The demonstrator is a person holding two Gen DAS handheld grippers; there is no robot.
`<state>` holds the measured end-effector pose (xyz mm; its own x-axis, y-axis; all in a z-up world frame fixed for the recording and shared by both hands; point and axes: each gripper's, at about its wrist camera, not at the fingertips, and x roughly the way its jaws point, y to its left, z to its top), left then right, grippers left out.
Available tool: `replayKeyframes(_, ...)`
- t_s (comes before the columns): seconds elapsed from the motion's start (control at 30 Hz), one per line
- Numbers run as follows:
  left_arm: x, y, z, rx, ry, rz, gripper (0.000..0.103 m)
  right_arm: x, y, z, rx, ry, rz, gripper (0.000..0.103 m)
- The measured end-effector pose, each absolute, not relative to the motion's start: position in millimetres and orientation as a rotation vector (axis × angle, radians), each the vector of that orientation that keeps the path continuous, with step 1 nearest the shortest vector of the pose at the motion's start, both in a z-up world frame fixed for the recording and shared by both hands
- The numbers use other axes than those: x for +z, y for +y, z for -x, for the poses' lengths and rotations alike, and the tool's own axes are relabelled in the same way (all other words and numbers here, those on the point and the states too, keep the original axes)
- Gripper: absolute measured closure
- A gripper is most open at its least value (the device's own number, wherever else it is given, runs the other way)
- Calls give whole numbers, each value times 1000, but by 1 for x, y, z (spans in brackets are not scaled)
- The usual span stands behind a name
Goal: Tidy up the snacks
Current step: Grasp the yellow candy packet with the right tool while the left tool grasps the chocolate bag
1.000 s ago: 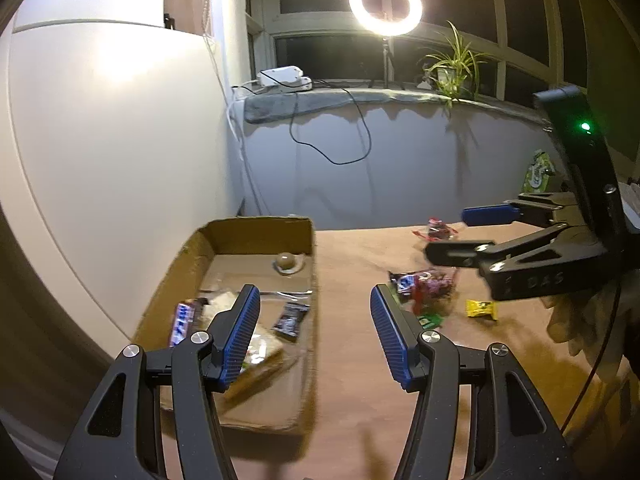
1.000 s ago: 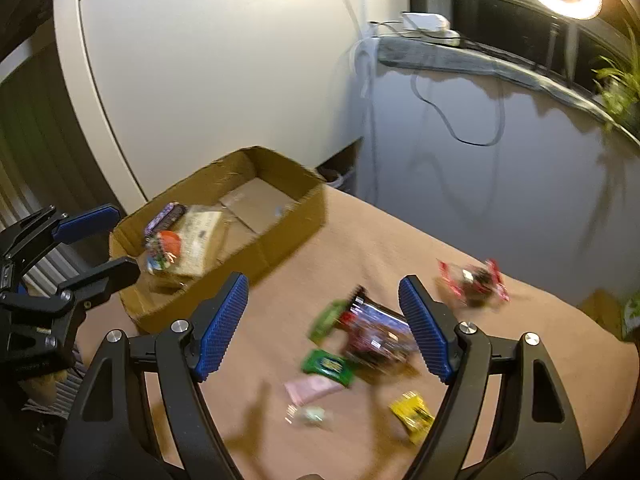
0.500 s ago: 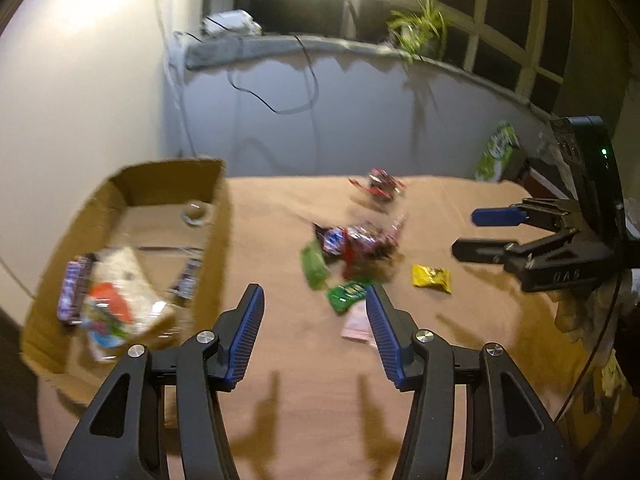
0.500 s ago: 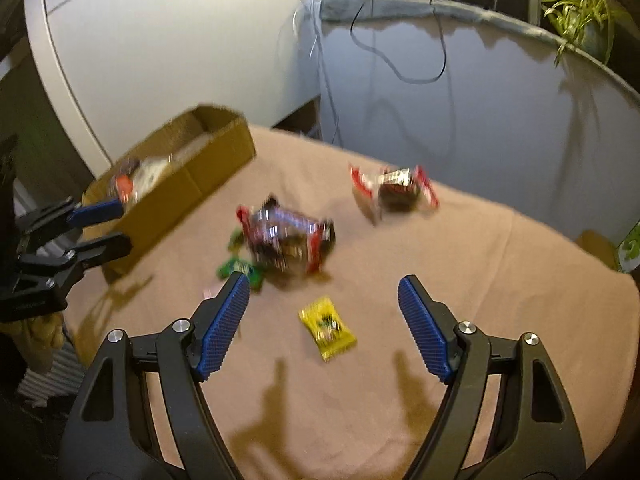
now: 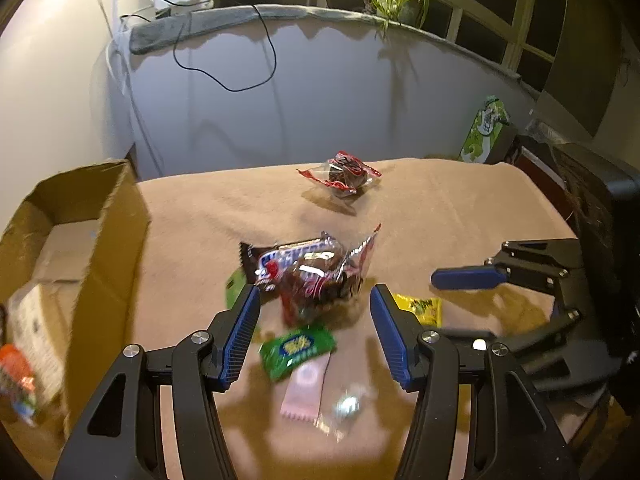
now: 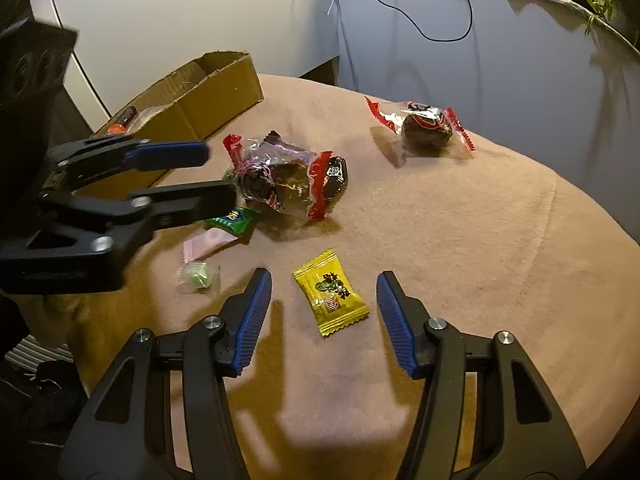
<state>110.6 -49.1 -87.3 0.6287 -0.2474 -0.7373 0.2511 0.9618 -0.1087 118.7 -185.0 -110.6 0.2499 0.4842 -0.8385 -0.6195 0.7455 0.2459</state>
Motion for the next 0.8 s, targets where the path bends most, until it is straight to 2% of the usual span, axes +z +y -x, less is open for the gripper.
replayKeyframes(0.27,-102,-64,-130,-275,869,-35,47,-121,-178,-122,767,1077,181,49)
replayKeyframes(0.43,-105,-65,-134,-264,875,-37,49,-122,-175,-122,753,1063,214,61)
replayKeyframes(0.5,-105,-64,-135,-263,872,-30,50,-122,-176,-122,747,1060,220,73)
replayKeyframes(0.57,-105,-63,-135,-264,869,-30,52,-122,-177,-124,746,1063,213,78)
replayKeyframes(0.8,-102,-57,-132,-260,857,-14,54,-117,-183,-122,731,1062,195,80)
